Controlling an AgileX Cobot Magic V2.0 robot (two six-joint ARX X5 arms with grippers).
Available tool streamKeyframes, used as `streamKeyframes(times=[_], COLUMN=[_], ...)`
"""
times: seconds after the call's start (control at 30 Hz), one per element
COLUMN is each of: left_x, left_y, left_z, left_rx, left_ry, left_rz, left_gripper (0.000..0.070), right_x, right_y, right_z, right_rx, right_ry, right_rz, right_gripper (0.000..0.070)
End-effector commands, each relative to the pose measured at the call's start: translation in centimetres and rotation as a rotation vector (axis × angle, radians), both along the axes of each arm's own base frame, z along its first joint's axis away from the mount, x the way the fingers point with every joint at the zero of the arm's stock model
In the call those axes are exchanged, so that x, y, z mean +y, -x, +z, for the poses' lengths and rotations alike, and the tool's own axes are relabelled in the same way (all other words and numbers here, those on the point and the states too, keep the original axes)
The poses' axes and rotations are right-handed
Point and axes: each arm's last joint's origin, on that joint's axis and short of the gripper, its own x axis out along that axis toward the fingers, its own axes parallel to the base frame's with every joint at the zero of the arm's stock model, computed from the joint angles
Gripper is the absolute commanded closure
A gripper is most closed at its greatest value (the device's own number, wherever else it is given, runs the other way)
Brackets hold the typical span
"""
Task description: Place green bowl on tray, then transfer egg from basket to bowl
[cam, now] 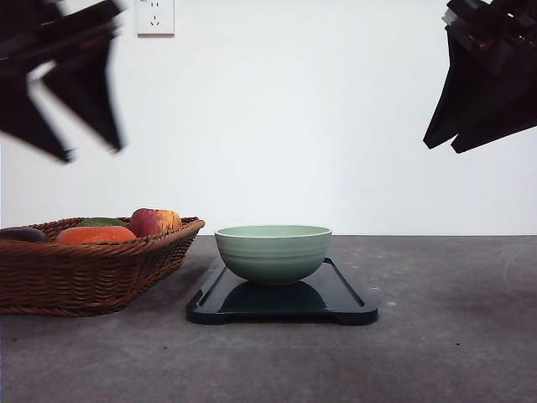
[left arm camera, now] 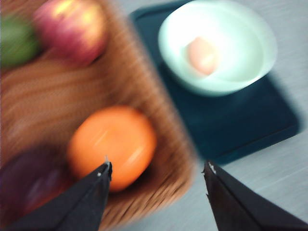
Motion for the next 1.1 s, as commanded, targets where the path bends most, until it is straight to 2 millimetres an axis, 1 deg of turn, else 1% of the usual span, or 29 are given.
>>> streamKeyframes(times=[0.0,0.1,0.2,0.33,0.37,0.4,0.43,0.47,0.7,1.07], left_x=[0.7,2.1,3.2,3.9,4.0,4.1,4.1,4.2,4.2,4.3], left_y=[0.8,2.2,3.3,4.2,4.4,4.5,4.6,4.7,4.8,4.9], left_z=[-0.1,-0.7,-0.9,-0.8,-0.8,-0.8,-0.7,-0.7,-0.6,-0.5], left_rx=[-0.024,-0.040,-0.055,-0.042,-0.039,-0.038,-0.039,-0.042,-0.052,-0.066], left_ry=[0.024,0.050,0.039,0.004,0.001,-0.002,0.001,0.003,0.008,-0.007], left_rz=[0.045,0.090,0.136,0.171,0.170,0.168,0.170,0.170,0.169,0.157], left_gripper=[0.0310,0.0310,0.0310,0.0313,0.0379,0.0498,0.0638,0.0700,0.0700,0.0700], right_x=[0.2,0.2,0.1,0.1,0.1,0.1,0.1,0.1,0.2,0.4], right_y=[-0.1,-0.1,-0.1,0.0,0.0,0.1,0.0,0.0,0.0,-0.4], right_z=[0.1,0.1,0.1,-0.1,-0.1,-0.1,-0.1,-0.1,0.1,0.8], right_rx=[-0.006,-0.006,-0.005,0.012,0.015,0.016,0.014,0.013,0.003,-0.072], right_ry=[0.004,0.004,0.004,0.008,0.009,0.010,0.010,0.010,-0.009,-0.050], right_rz=[0.010,0.010,0.010,0.017,0.017,0.017,0.016,0.016,0.031,0.031], right_gripper=[0.0475,0.0475,0.0475,0.0476,0.0522,0.0602,0.0670,0.0696,0.0689,0.0689])
